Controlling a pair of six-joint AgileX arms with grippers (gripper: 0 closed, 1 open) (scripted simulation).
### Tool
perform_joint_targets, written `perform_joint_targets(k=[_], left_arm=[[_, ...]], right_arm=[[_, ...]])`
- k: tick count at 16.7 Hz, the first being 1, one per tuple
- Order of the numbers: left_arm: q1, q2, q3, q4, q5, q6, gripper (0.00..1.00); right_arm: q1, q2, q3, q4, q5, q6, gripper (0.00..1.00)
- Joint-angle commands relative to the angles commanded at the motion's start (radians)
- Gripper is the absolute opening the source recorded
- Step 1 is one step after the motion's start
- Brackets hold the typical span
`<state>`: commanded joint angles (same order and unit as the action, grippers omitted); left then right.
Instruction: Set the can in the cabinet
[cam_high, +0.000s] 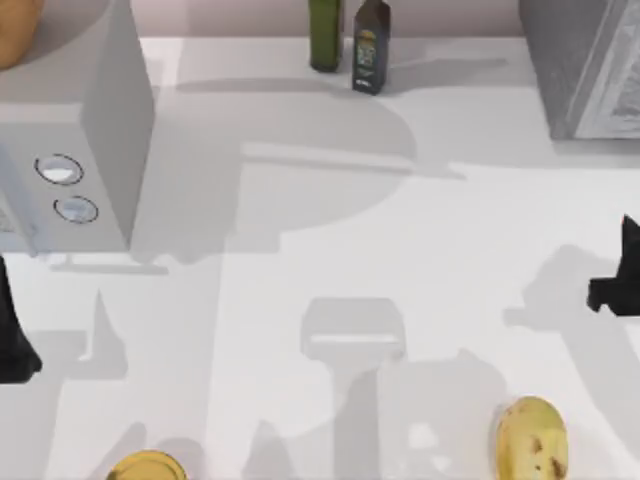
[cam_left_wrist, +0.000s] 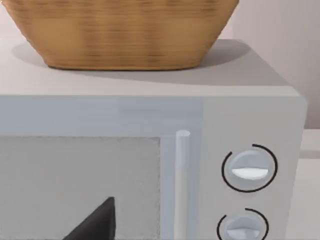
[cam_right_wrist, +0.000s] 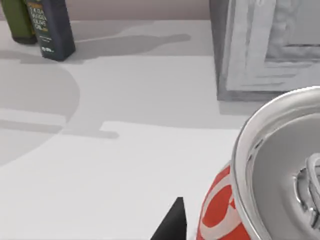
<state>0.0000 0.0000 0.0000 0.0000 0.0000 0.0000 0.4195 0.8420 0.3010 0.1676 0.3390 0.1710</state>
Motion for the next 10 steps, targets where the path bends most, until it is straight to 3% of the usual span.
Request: perform_joint_targets(k=[6,10], left_arm=[[0.0,0.0,0.0,0.0,0.0,0.0,1.0],[0.0,0.0,0.0,0.0,0.0,0.0,1.0]], right_arm=[[-0.251,-0.557,-0.187,-0.107,-0.206,-0.096,0.0],[-0.382,-0.783,-0.277,-0.156,-0.308,-0.153,0.0]])
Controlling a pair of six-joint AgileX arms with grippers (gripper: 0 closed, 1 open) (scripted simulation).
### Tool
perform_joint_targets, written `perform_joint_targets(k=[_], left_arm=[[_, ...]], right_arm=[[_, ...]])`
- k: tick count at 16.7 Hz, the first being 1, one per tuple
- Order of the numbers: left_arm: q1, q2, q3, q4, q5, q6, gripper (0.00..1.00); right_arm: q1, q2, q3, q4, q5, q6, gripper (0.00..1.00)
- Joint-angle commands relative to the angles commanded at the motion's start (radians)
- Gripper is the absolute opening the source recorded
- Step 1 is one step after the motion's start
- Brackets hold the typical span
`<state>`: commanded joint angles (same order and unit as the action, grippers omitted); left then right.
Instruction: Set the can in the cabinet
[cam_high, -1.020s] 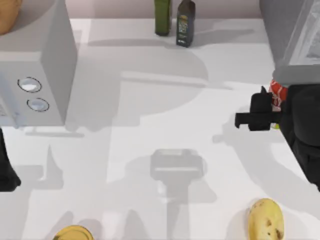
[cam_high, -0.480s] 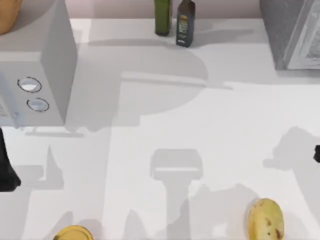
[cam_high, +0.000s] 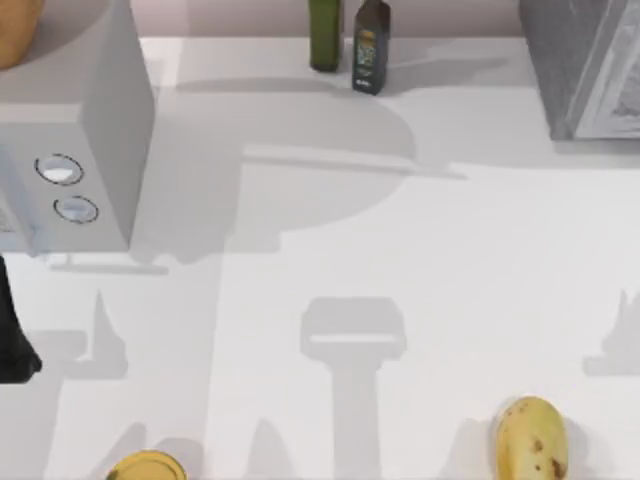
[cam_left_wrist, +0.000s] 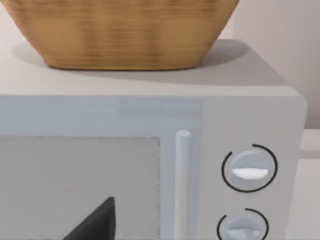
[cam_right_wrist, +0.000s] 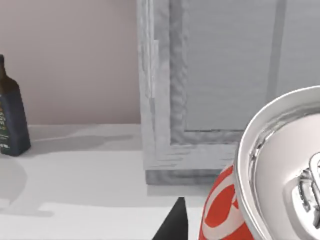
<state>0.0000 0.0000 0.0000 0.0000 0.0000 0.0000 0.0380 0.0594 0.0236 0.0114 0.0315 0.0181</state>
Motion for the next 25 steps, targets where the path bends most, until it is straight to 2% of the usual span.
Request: perform_joint_targets(k=[8,12,16,25], left_arm=[[0.0,0.0,0.0,0.0,0.0,0.0,1.0],[0.0,0.0,0.0,0.0,0.0,0.0,1.0],[0.0,0.0,0.0,0.0,0.0,0.0,1.0],[0.0,0.0,0.0,0.0,0.0,0.0,1.0]], right_arm=[[-0.035,-0.055,-0.02,-0.01,-0.03,-0.015,0.0],[-0.025,0.05,0.083,-0.051,-0.009,-0.027,0.0],[-0.007,0.296,0.355,-0.133,0.038,-0.039,0.0],[0.072,0.945,1.242,-0.344,0.142,-0.013,0.0]])
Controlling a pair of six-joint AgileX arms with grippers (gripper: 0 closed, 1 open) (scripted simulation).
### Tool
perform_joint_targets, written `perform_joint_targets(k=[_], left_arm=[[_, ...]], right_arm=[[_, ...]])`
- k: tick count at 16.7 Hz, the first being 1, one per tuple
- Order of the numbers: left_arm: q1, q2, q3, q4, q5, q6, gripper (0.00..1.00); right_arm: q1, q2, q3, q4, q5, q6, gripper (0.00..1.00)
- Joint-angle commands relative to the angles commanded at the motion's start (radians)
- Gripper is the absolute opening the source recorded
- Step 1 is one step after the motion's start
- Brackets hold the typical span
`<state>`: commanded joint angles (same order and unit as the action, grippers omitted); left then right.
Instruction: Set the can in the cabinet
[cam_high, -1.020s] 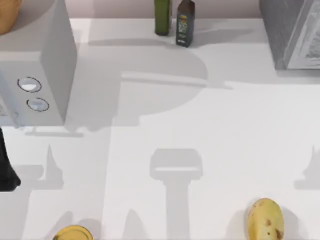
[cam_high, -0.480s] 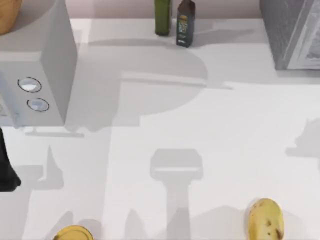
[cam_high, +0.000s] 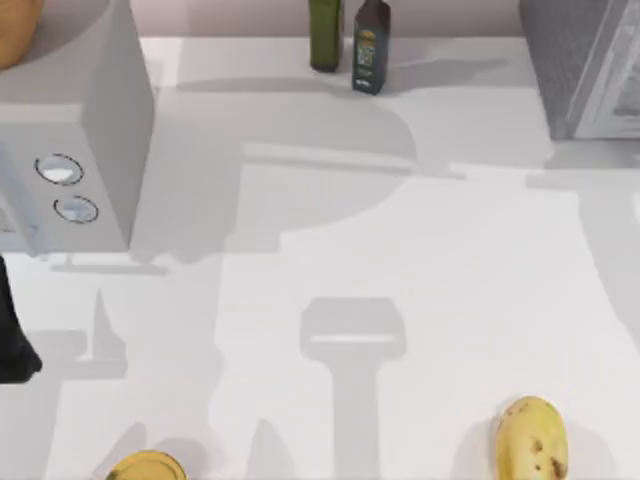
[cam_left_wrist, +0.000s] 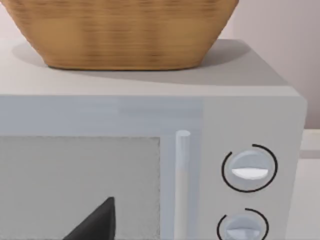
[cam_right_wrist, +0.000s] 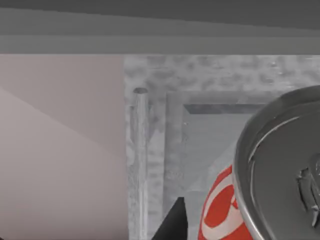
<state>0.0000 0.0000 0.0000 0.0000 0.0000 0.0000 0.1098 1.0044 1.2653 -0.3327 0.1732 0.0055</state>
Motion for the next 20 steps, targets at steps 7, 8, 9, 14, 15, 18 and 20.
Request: perform_joint_targets(k=[7,8,9,14,15,18,20], left_arm=[[0.0,0.0,0.0,0.0,0.0,0.0,1.0],[0.0,0.0,0.0,0.0,0.0,0.0,1.0],[0.0,0.0,0.0,0.0,0.0,0.0,1.0],[0.0,0.0,0.0,0.0,0.0,0.0,1.0],[0.0,0.0,0.0,0.0,0.0,0.0,1.0],[0.0,0.0,0.0,0.0,0.0,0.0,1.0],[0.0,0.0,0.0,0.0,0.0,0.0,1.0]], right_arm=[[0.068,0.297,0.44,-0.082,0.021,0.012,0.0],[0.073,0.314,0.465,-0.086,0.022,0.013,0.0],[0.075,0.323,0.478,-0.088,0.023,0.013,0.0],[0.072,0.322,0.476,-0.087,0.023,0.015,0.0],[0.071,0.323,0.478,-0.087,0.023,0.014,0.0],[0.053,0.367,0.541,-0.097,0.03,-0.001,0.0],[0.034,0.435,0.631,-0.118,0.036,-0.013,0.0]])
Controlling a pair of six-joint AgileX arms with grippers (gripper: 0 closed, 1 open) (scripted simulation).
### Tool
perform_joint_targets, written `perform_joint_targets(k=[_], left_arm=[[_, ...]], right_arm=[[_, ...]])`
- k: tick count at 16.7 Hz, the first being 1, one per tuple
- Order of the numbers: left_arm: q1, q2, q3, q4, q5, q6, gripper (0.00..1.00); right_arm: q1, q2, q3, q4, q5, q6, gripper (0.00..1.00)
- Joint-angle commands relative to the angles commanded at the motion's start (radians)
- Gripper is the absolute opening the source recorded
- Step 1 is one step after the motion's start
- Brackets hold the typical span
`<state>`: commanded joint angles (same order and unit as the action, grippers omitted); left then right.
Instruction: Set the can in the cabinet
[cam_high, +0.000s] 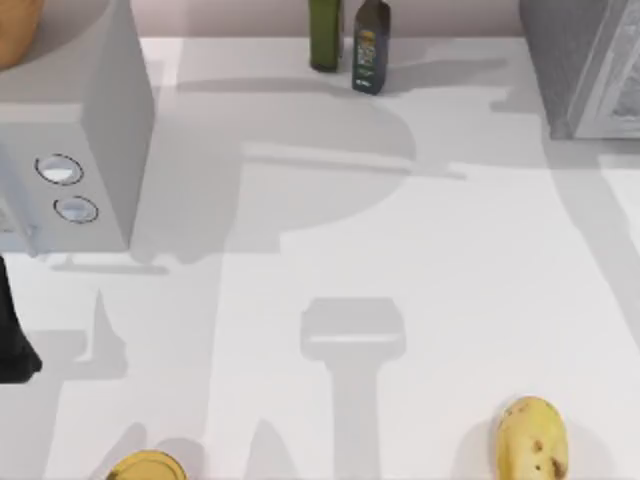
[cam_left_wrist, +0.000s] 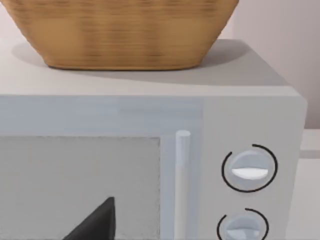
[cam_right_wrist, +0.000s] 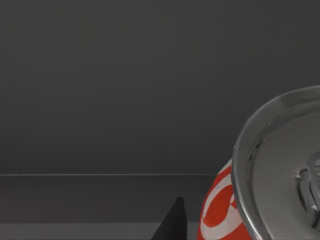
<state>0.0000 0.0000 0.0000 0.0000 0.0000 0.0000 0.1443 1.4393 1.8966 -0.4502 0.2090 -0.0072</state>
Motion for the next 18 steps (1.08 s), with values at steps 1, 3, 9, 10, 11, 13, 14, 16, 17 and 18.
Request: perform_joint_targets(k=[1,3,9,10,11,13,14,16,17,18], left_arm=[[0.0,0.0,0.0,0.0,0.0,0.0,1.0],[0.0,0.0,0.0,0.0,0.0,0.0,1.0],[0.0,0.0,0.0,0.0,0.0,0.0,1.0],[0.0,0.0,0.0,0.0,0.0,0.0,1.0],[0.0,0.0,0.0,0.0,0.0,0.0,1.0],[0.0,0.0,0.0,0.0,0.0,0.0,1.0],[0.0,0.0,0.0,0.0,0.0,0.0,1.0],[0.0,0.0,0.0,0.0,0.0,0.0,1.0],[0.0,0.0,0.0,0.0,0.0,0.0,1.0],[0.0,0.0,0.0,0.0,0.0,0.0,1.0]], right_arm=[[-0.01,0.047,0.06,-0.014,0.001,-0.006,0.0],[-0.027,0.159,0.207,-0.052,-0.003,-0.015,0.0],[-0.051,0.511,0.695,-0.188,-0.05,-0.007,0.0],[-0.051,0.557,0.75,-0.203,-0.06,-0.001,0.0],[-0.051,0.593,0.795,-0.214,-0.069,0.005,0.0],[-0.048,0.638,0.854,-0.226,-0.081,0.019,0.0],[-0.047,0.648,0.867,-0.229,-0.085,0.024,0.0],[-0.047,0.65,0.87,-0.23,-0.085,0.026,0.0],[-0.047,0.65,0.87,-0.23,-0.085,0.026,0.0],[-0.047,0.65,0.87,-0.23,-0.085,0.026,0.0]])
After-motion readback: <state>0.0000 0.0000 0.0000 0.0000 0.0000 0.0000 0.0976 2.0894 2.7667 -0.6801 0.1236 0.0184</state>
